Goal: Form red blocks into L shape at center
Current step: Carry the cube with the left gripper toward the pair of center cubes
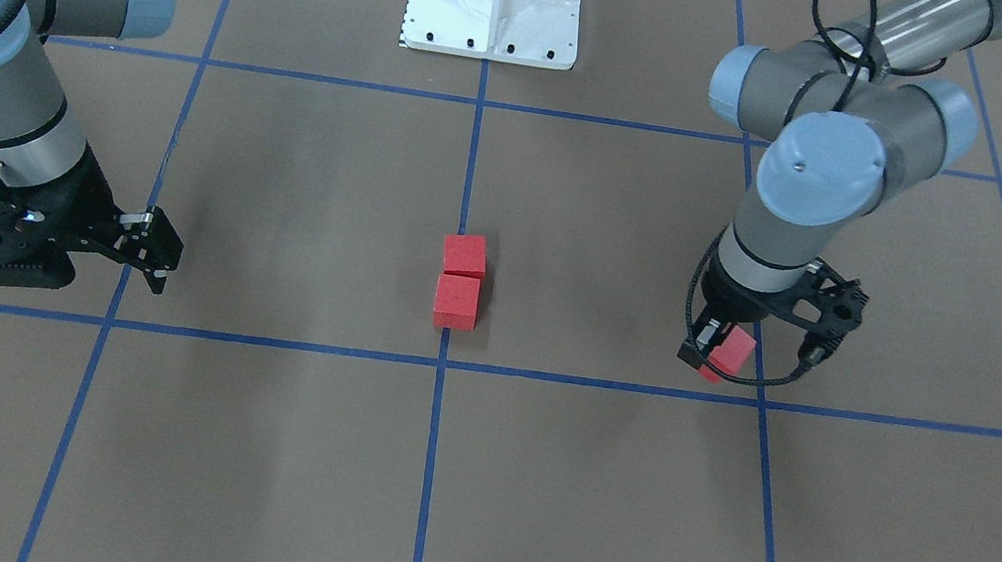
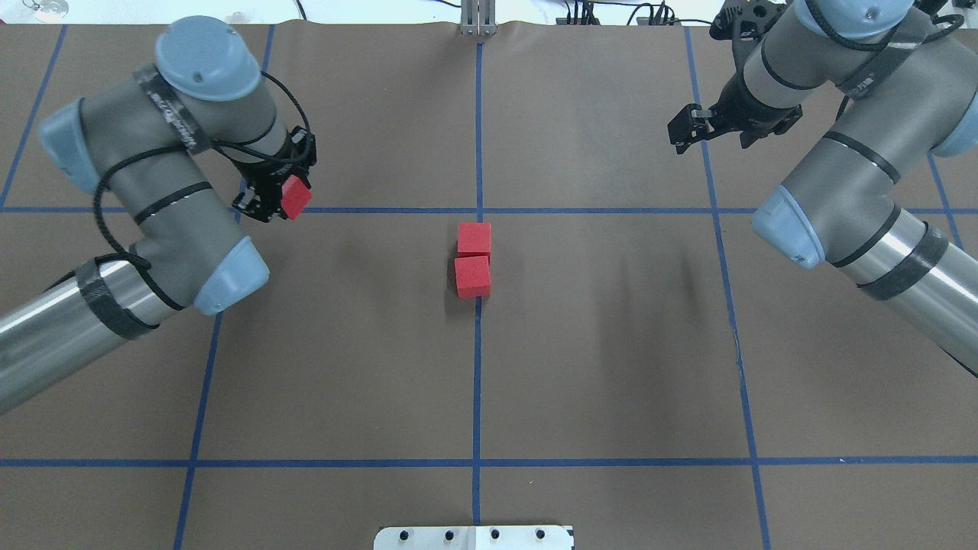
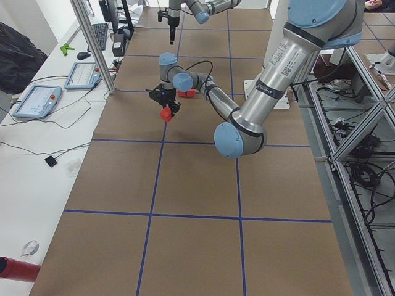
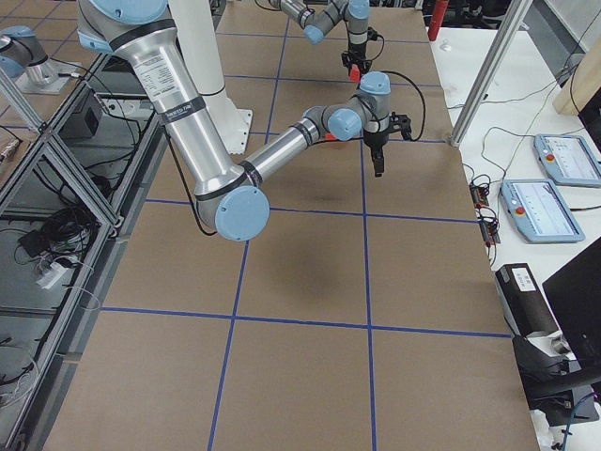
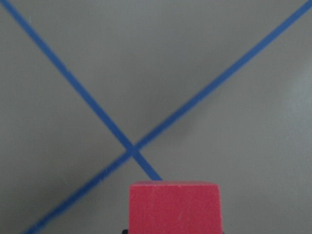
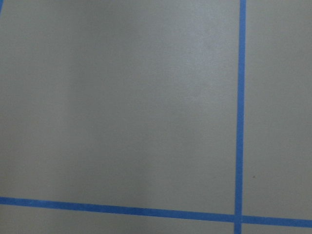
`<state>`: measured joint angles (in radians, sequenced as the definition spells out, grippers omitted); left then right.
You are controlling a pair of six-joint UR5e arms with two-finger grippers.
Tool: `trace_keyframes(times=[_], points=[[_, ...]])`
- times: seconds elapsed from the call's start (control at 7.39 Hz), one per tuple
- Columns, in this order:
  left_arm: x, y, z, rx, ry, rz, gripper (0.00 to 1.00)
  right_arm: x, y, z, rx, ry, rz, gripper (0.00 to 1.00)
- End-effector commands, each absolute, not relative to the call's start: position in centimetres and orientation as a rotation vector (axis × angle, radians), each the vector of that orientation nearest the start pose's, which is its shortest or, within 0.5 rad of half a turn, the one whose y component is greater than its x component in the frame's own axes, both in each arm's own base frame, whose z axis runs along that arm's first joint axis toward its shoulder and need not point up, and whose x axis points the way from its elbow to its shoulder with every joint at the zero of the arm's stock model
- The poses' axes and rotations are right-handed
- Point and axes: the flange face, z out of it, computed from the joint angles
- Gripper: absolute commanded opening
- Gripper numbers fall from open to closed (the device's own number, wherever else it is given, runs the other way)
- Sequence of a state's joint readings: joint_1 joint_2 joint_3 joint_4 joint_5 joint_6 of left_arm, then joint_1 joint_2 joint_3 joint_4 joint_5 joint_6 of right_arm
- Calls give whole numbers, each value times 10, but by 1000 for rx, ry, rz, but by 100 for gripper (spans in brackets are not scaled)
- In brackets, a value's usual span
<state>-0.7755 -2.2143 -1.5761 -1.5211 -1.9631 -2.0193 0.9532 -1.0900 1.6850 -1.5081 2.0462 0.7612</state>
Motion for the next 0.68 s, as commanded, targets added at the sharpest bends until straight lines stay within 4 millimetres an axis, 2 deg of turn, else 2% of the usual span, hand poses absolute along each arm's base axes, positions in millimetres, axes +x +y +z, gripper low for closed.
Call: trace_keyframes(times=[0.0,0.14,0.27,0.54], points=[[505,-559,228,-365,618,-1278,0,-295,-566,339,188,-786,-43,99],[541,-558,209,-391,591,-1310,0,-293,-563,342,186,-785,-43,99],[564,-571,197,-419,552,-1389,0,-293,-563,345,183,-780,-41,99],[581,-565,198,-435,518,-1468,0,-294,-562,346,181,-779,-42,99]])
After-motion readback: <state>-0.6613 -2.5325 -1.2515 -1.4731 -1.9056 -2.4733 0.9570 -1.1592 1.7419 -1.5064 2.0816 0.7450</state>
